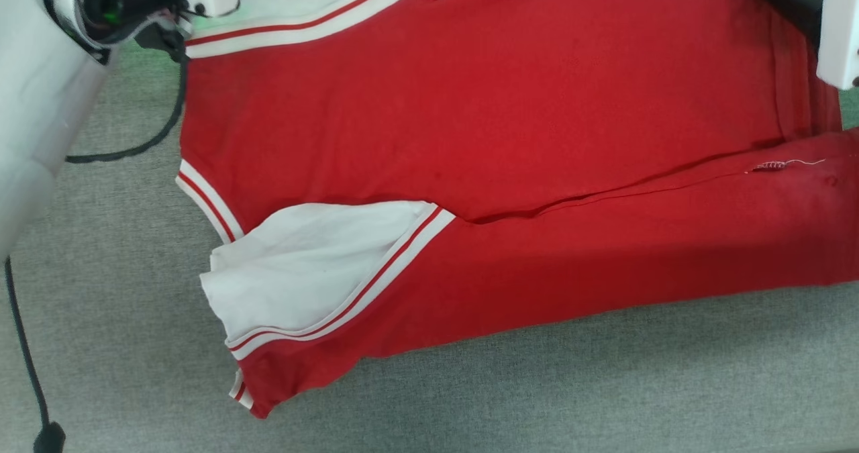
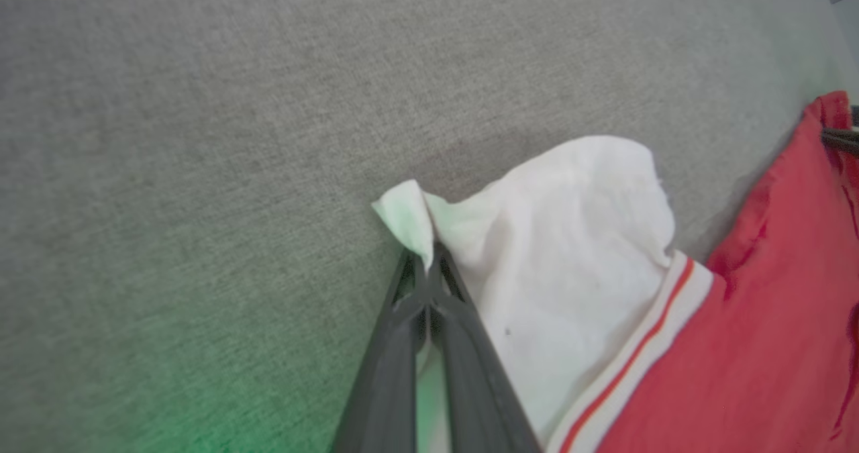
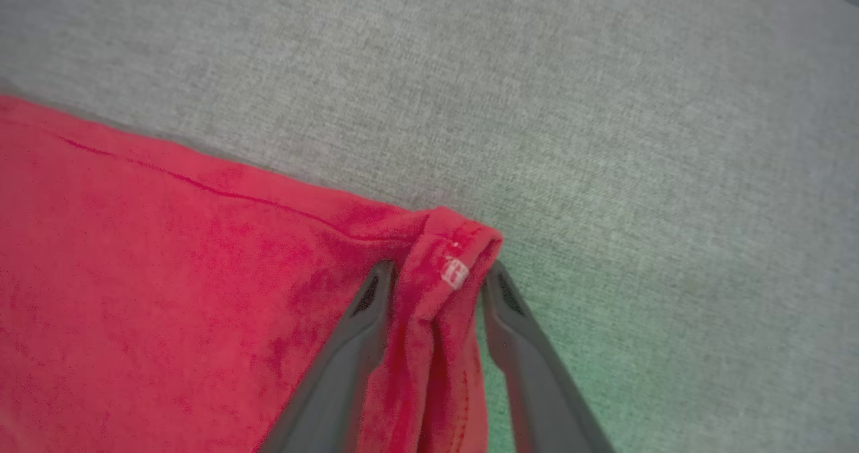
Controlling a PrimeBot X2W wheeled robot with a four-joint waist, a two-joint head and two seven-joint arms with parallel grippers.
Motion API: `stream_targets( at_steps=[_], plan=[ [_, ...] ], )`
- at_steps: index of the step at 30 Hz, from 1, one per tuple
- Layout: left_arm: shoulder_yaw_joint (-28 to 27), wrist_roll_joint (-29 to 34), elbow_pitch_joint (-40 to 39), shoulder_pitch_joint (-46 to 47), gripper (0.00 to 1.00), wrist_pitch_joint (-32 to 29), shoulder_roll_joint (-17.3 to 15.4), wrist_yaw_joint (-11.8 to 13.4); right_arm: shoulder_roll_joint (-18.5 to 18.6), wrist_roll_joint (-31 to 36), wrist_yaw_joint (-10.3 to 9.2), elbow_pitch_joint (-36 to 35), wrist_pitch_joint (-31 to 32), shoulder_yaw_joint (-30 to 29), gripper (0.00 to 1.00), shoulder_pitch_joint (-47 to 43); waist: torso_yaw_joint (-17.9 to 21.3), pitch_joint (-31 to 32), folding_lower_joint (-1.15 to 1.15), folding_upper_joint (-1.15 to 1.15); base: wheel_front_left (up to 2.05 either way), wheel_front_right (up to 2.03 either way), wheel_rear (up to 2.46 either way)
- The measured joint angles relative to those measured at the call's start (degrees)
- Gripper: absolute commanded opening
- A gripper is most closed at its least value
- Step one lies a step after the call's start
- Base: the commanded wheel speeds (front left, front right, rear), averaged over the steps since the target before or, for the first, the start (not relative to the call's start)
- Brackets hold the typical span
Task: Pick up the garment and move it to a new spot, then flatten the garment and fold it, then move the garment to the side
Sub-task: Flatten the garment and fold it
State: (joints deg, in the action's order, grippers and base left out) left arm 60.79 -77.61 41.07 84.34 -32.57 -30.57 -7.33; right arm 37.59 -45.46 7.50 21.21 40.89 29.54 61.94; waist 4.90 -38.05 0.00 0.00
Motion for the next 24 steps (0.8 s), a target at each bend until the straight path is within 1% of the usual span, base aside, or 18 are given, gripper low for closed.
stream_targets(
  at_steps=[4,7,12,14,16,21,24],
  plan=[
    [0.51,-0.58,-1.22,-1.41,0.00,3.10,0.22,0.00,0.10,-0.45,0.00,0.68,-0.75,0.43,0.00,-0.24,-0.41,1.12,0.00,0.00,0.00,0.00,0.00],
    [0.46,-1.53,-3.24,-3.08,0.00,6.55,0.19,0.00,0.10,-1.23,0.00,1.42,-2.70,0.03,0.00,-1.13,-0.79,2.85,0.00,0.00,0.00,0.00,0.00],
    [-0.02,-3.76,-8.82,-7.27,0.00,13.24,-2.10,0.00,1.01,-1.15,0.00,2.12,-5.93,0.20,0.00,-4.07,-1.66,7.39,0.00,0.00,0.00,0.00,0.00],
    [0.04,-4.67,-12.67,-9.71,0.00,15.29,-3.64,0.00,1.19,-1.79,0.00,1.76,-7.05,0.09,0.00,-6.15,-2.07,9.57,0.00,0.00,0.00,0.00,0.00],
    [0.41,-5.08,-16.93,-12.22,0.00,17.20,-5.87,-0.01,1.70,-2.10,0.00,1.09,-7.98,-0.03,0.00,-7.97,-2.47,11.71,0.00,0.00,0.00,0.00,0.00],
    [2.70,-5.02,-27.85,-20.18,0.00,22.31,-11.87,-0.05,5.46,-3.09,0.00,-2.24,-9.17,-1.49,0.00,-15.58,-3.78,16.40,0.00,0.00,0.00,0.00,0.00],
    [3.44,-4.90,-33.23,-25.39,0.00,26.76,-15.50,-0.07,7.67,-3.97,0.00,-5.32,-9.23,-2.77,0.00,-21.43,-4.76,18.50,0.00,0.00,0.00,0.00,0.00]
  ],
)
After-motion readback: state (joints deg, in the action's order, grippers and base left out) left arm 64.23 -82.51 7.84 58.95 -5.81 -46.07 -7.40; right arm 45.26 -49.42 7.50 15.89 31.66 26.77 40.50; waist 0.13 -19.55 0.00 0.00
